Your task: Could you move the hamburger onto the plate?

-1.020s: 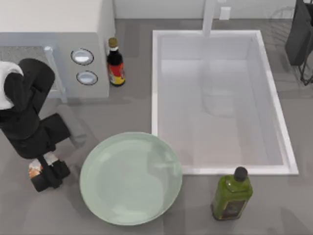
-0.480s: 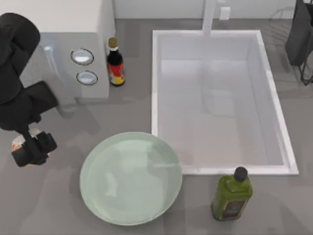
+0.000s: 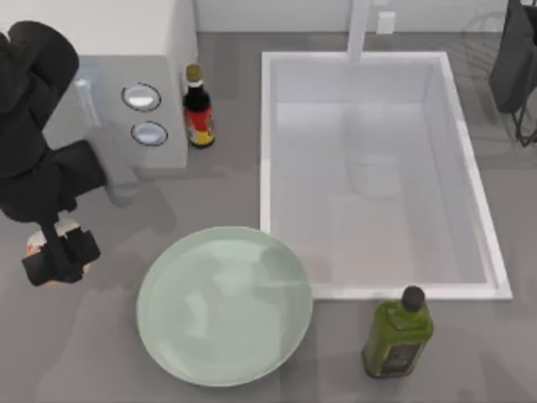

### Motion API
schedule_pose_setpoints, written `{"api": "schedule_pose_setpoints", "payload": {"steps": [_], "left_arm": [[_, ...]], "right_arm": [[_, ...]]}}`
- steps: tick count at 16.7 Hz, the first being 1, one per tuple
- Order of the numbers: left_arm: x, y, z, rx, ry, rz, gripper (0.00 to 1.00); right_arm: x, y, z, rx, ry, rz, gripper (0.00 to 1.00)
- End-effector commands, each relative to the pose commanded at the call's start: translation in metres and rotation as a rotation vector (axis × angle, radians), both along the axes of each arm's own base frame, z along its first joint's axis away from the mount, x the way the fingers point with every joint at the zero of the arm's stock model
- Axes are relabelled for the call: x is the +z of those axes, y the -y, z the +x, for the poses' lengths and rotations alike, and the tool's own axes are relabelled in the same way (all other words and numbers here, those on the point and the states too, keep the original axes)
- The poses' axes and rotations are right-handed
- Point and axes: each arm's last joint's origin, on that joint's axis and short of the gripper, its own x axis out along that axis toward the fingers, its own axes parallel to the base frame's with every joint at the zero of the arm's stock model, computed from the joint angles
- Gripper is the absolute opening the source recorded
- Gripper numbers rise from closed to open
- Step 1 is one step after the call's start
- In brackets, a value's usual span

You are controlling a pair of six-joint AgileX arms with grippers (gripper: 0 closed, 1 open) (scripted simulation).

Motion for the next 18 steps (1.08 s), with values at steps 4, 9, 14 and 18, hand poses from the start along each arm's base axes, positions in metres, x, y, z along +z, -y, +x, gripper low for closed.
{"api": "schedule_pose_setpoints", "payload": {"steps": [4, 9, 14, 18], "left_arm": [[-0.002, 0.022, 0.005, -0.296, -0.01, 0.004, 0.0], [-0.009, 0.062, 0.008, -0.849, -0.03, 0.002, 0.0], [-0.017, 0.106, 0.002, -1.423, -0.045, -0.012, 0.0], [-0.019, 0.135, -0.007, -1.822, -0.03, -0.02, 0.0]], "right_arm": [[0.0, 0.0, 0.0, 0.0, 0.0, 0.0, 1.0], [0.0, 0.0, 0.0, 0.0, 0.0, 0.0, 1.0], [0.0, 0.0, 0.0, 0.0, 0.0, 0.0, 1.0], [0.0, 0.0, 0.0, 0.0, 0.0, 0.0, 1.0]]}}
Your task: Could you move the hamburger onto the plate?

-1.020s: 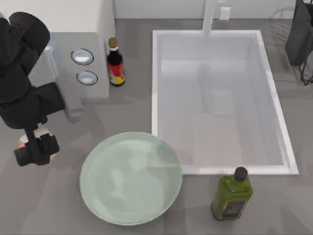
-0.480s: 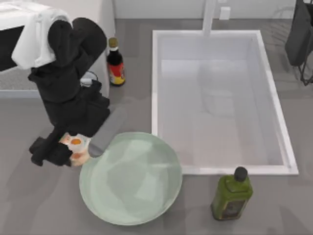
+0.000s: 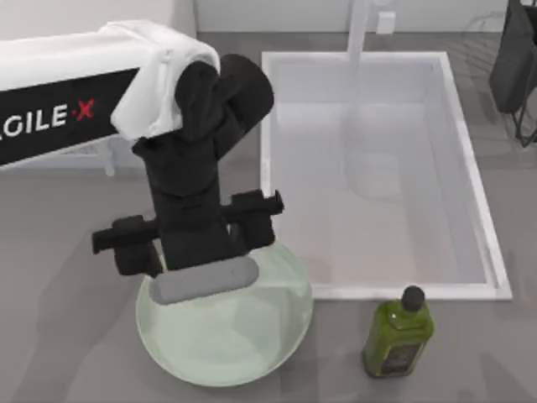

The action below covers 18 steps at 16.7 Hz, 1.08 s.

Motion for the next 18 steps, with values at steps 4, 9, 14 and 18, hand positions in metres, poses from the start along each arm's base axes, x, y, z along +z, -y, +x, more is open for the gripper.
{"api": "schedule_pose_setpoints", "payload": {"steps": [4, 9, 14, 18], "left_arm": [[0.001, 0.017, -0.007, -0.219, 0.017, -0.019, 0.0], [0.002, 0.019, -0.008, -0.249, 0.021, -0.023, 0.0], [-0.015, 0.019, -0.007, -0.248, 0.022, -0.022, 0.0], [-0.042, 0.019, -0.008, -0.249, 0.021, -0.023, 0.0]], "right_arm": [[0.0, 0.0, 0.0, 0.0, 0.0, 0.0, 1.0], [0.0, 0.0, 0.0, 0.0, 0.0, 0.0, 1.0], [0.0, 0.0, 0.0, 0.0, 0.0, 0.0, 1.0], [0.0, 0.0, 0.0, 0.0, 0.0, 0.0, 1.0]]}}
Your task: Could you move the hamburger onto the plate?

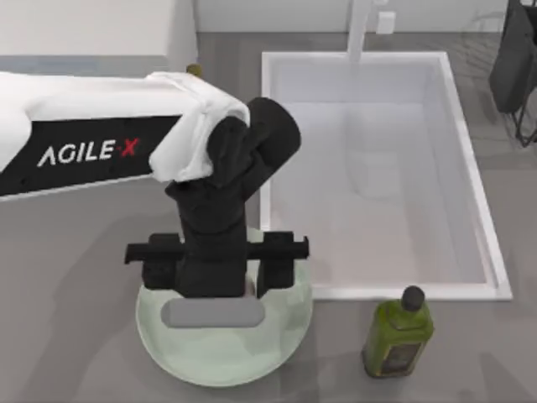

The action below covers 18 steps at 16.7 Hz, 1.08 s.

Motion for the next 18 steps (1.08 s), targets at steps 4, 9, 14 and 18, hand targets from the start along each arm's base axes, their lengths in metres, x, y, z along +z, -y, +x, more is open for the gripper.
{"api": "schedule_pose_setpoints", "payload": {"steps": [4, 9, 14, 18], "left_arm": [[-0.001, 0.0, 0.0, 0.0, 0.0, 0.0, 0.0], [-0.001, 0.0, 0.0, 0.0, 0.0, 0.0, 0.38], [-0.001, 0.0, 0.0, 0.0, 0.0, 0.0, 0.75], [-0.001, 0.0, 0.0, 0.0, 0.0, 0.0, 1.0]], "right_arm": [[0.0, 0.0, 0.0, 0.0, 0.0, 0.0, 1.0], [0.0, 0.0, 0.0, 0.0, 0.0, 0.0, 1.0], [0.0, 0.0, 0.0, 0.0, 0.0, 0.0, 1.0], [0.0, 0.0, 0.0, 0.0, 0.0, 0.0, 1.0]]}}
